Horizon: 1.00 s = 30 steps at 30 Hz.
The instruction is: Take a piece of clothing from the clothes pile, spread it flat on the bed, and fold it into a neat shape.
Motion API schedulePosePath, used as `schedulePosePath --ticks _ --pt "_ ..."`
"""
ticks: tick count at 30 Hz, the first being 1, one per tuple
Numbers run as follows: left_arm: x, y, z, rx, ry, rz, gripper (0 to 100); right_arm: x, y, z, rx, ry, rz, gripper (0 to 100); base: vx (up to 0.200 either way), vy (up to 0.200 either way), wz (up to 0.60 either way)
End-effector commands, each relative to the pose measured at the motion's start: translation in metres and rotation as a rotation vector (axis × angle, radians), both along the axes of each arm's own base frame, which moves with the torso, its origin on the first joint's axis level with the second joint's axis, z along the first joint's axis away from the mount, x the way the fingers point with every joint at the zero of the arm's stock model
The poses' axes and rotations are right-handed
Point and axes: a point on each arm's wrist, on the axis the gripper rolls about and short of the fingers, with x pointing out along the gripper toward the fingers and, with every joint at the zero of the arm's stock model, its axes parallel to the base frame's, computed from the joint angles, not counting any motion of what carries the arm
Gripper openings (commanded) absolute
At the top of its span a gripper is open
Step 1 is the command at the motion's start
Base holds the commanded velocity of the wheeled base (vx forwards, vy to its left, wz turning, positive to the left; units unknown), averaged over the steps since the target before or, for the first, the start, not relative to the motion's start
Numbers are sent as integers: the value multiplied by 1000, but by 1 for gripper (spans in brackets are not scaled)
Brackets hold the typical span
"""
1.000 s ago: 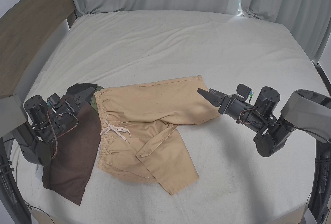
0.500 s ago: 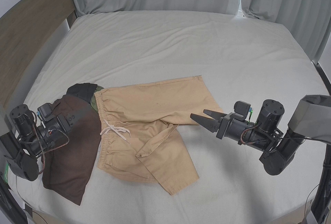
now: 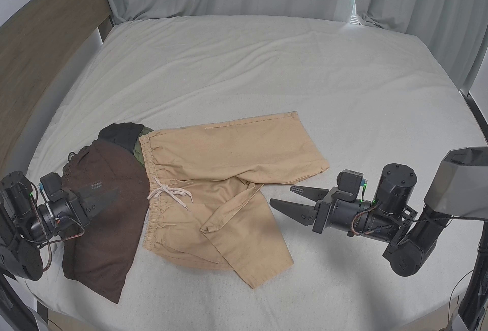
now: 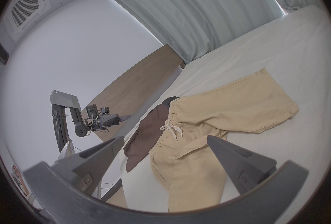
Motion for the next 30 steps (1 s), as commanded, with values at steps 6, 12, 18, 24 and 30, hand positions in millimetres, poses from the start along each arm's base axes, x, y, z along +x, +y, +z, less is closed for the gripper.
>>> schedulePosePath --ticks 6,12,18,24,30 --pt "-14 0 -7 -2 38 -27 100 -3 3 1 -4 -4 -22 100 0 0 0" --pt "-15 -1 -8 -12 45 -74 100 -11 9 -3 -19 9 -16 100 0 0 0" --pt "-21 4 -11 -23 64 -72 100 -14 27 -6 -20 -4 32 100 0 0 0" --pt "-24 2 -15 -20 76 -86 100 -11 49 -4 -3 -15 77 100 0 0 0" --pt "-20 3 -26 16 82 -99 100 5 61 -28 -25 15 74 100 0 0 0"
